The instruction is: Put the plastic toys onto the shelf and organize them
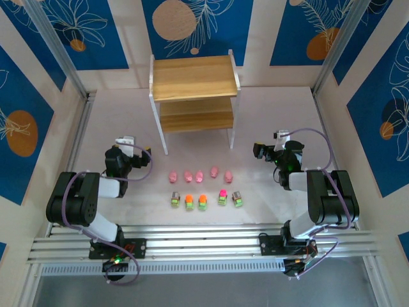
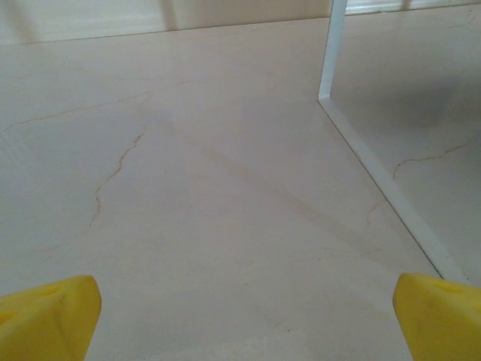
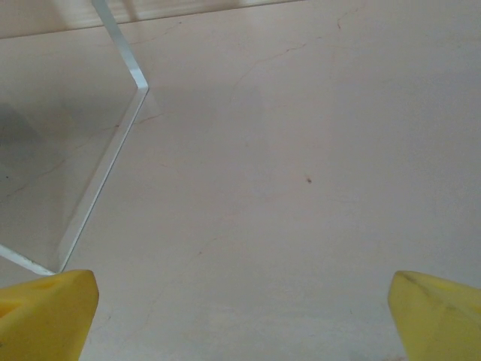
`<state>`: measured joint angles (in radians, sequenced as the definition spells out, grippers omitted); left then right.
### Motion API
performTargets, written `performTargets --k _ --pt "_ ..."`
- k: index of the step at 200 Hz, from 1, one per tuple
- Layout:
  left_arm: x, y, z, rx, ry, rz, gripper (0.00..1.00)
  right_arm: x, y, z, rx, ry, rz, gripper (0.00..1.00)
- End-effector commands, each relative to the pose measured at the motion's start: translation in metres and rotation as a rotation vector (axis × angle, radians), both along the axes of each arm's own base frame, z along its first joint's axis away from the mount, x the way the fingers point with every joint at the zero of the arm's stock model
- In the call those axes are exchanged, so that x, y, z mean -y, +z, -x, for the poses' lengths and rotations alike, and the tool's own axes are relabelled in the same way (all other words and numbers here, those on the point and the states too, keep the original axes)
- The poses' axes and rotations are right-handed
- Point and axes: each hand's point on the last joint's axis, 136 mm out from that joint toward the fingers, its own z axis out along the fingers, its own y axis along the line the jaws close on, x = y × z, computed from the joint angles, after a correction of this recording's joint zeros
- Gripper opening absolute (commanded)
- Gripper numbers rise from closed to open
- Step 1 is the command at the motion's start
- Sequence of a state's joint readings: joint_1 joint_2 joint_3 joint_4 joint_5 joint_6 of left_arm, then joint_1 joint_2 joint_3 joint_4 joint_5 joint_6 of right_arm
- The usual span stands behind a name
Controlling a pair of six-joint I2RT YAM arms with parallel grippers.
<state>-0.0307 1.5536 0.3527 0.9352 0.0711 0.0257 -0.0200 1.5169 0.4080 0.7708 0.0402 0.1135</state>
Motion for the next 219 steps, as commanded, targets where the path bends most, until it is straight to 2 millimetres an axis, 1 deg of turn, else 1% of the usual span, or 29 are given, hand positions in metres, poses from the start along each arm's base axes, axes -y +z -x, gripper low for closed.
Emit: performTargets --k 1,58,71,95,111,122,156,172,191,203,211,219 --pt "-0.002 0.005 -0.006 0.019 -0.008 0.000 1.00 -0.002 0.009 -0.006 0.037 0.014 -0.005 0.99" --pt "-0.002 0.005 -0.006 0.021 -0.006 -0.001 1.00 -0.003 0.008 -0.006 0.034 0.011 0.007 0.99" --pt "-0.006 0.006 -0.005 0.025 0.019 -0.005 1.00 -0.003 0.009 -0.006 0.038 0.011 0.007 0.99" --pt "-0.012 0.021 0.000 0.058 0.067 -0.022 1.00 -0.003 0.010 -0.005 0.042 0.010 0.006 0.99" --pt "-0.010 0.028 0.005 0.079 0.080 -0.051 1.00 -0.001 0.011 -0.005 0.044 -0.001 0.008 0.99" --pt "-0.009 0.032 0.010 0.094 0.103 -0.081 1.00 0.000 0.016 -0.004 0.053 -0.012 0.015 0.99" --pt "-0.016 0.054 0.029 0.131 0.236 -0.167 1.00 -0.002 0.035 -0.003 0.052 -0.071 0.100 0.99" --pt "-0.017 0.071 0.040 0.151 0.305 -0.215 1.00 0.003 0.043 -0.002 0.024 -0.152 0.147 0.99" --pt "-0.010 0.095 0.053 0.167 0.346 -0.286 1.00 0.011 0.050 0.000 -0.032 -0.274 0.174 0.99" --pt "-0.007 0.110 0.060 0.186 0.374 -0.266 1.00 0.016 0.052 0.005 -0.089 -0.355 0.166 0.99" --pt "-0.002 0.116 0.064 0.180 0.364 -0.253 1.00 0.017 0.052 0.009 -0.142 -0.389 0.160 0.99" --pt "-0.001 0.121 0.069 0.169 0.378 -0.232 1.00 0.016 0.052 0.015 -0.188 -0.412 0.153 0.99"
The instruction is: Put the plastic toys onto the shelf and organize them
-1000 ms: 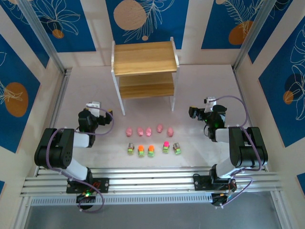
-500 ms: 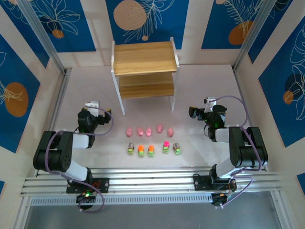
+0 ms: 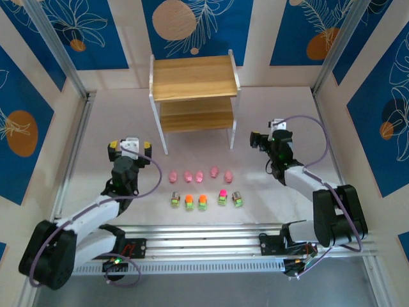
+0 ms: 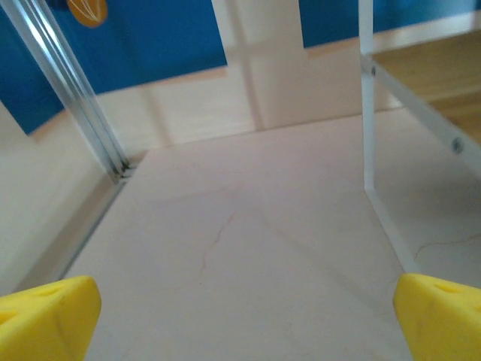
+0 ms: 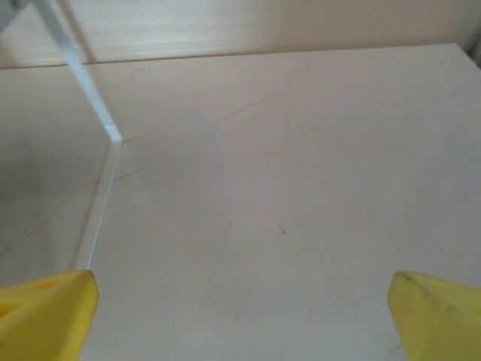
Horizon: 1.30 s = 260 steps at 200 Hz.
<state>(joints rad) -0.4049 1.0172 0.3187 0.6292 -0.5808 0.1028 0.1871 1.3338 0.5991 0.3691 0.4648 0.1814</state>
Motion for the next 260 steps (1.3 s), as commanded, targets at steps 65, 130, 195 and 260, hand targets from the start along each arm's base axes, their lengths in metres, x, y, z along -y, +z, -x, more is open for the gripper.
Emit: performTargets --k 65,130,195,260 --pt "0.007 0.010 0.061 -0.145 0.028 0.183 1.00 -0.026 0.011 0.087 -0.175 -0.121 0.002 0.99" --pt "0.036 -0.019 0.098 -0.255 -0.136 0.175 1.00 -0.078 0.012 0.162 -0.204 0.064 0.028 1.00" --pt "0.061 -0.034 0.115 -0.302 -0.263 0.179 1.00 -0.089 -0.012 0.212 -0.275 0.137 0.058 0.93" --pt "0.069 -0.036 0.117 -0.301 -0.309 0.170 0.99 -0.114 -0.047 0.233 -0.386 0.224 0.013 0.69"
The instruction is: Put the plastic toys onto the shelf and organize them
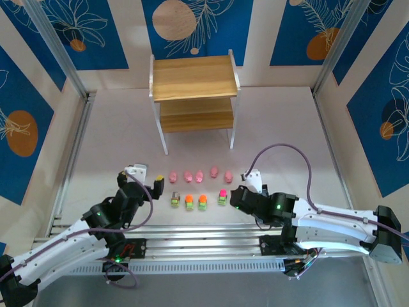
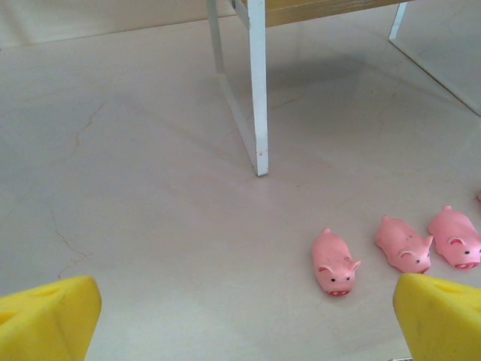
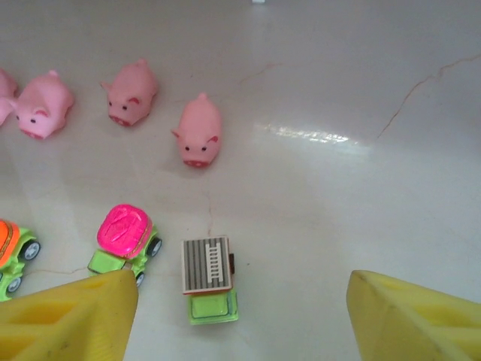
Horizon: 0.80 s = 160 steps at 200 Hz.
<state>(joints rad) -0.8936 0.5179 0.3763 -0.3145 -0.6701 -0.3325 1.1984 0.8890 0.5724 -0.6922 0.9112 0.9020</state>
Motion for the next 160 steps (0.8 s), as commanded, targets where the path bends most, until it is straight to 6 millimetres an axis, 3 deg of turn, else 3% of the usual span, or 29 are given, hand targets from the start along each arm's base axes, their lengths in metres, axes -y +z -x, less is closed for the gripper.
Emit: performTargets --k 1,109,160 --pt "0.005 -0.003 0.003 -0.002 -0.028 0.011 0.99 -0.004 -0.016 0.007 -0.053 -0.020 -0.038 0.69" --pt "0.006 -0.005 0.003 -0.006 -0.033 0.010 0.98 -0.023 -0.049 0.012 -0.154 0.009 -0.067 0.61" --pt "0.004 -0.005 0.003 -0.003 -0.029 0.017 0.98 -0.018 -0.057 0.006 -0.182 -0.020 -0.047 0.56"
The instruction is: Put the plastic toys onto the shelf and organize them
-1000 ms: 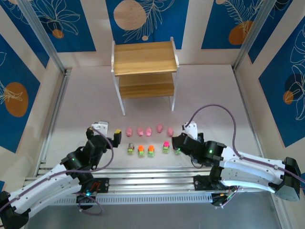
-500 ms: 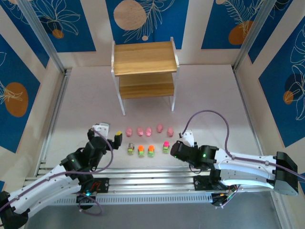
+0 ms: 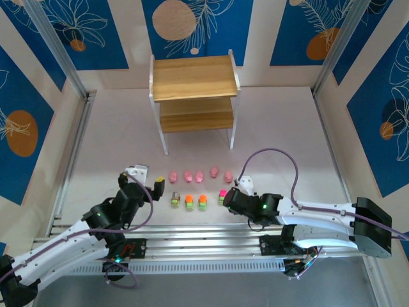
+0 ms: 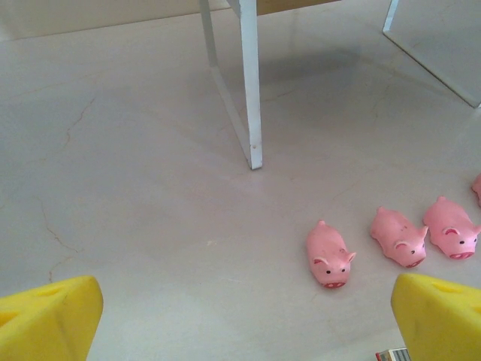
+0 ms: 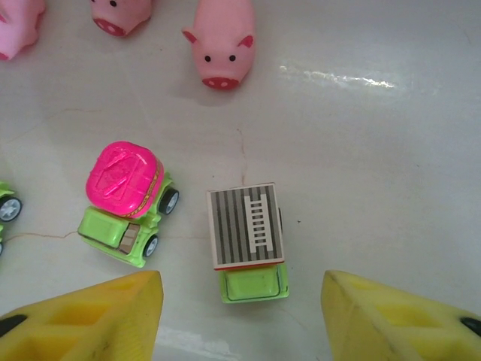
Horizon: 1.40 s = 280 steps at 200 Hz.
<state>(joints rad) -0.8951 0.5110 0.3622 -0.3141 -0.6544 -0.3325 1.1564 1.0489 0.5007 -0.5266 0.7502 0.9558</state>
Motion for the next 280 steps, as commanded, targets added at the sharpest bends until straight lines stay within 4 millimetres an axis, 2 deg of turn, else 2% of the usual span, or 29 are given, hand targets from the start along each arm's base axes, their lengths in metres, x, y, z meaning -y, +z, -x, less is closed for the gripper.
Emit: performTargets --k 1,55,153,280 --pt "0.003 0.001 0.001 0.008 -0.014 0.018 0.98 0.000 -0.004 -0.002 -0.017 -0.008 -0.019 0.56" --pt "0.003 0.000 0.000 0.007 -0.010 0.011 0.98 -0.003 -0.010 -0.006 -0.033 0.002 -0.037 0.49" --pt "0.004 -0.001 0.000 0.005 -0.015 0.008 0.98 -0.006 -0.018 -0.014 -0.043 0.011 0.026 0.42" --pt "0.008 -0.003 -0.002 -0.005 -0.022 -0.005 0.98 -0.008 -0.018 -0.018 -0.022 0.036 0.039 0.38"
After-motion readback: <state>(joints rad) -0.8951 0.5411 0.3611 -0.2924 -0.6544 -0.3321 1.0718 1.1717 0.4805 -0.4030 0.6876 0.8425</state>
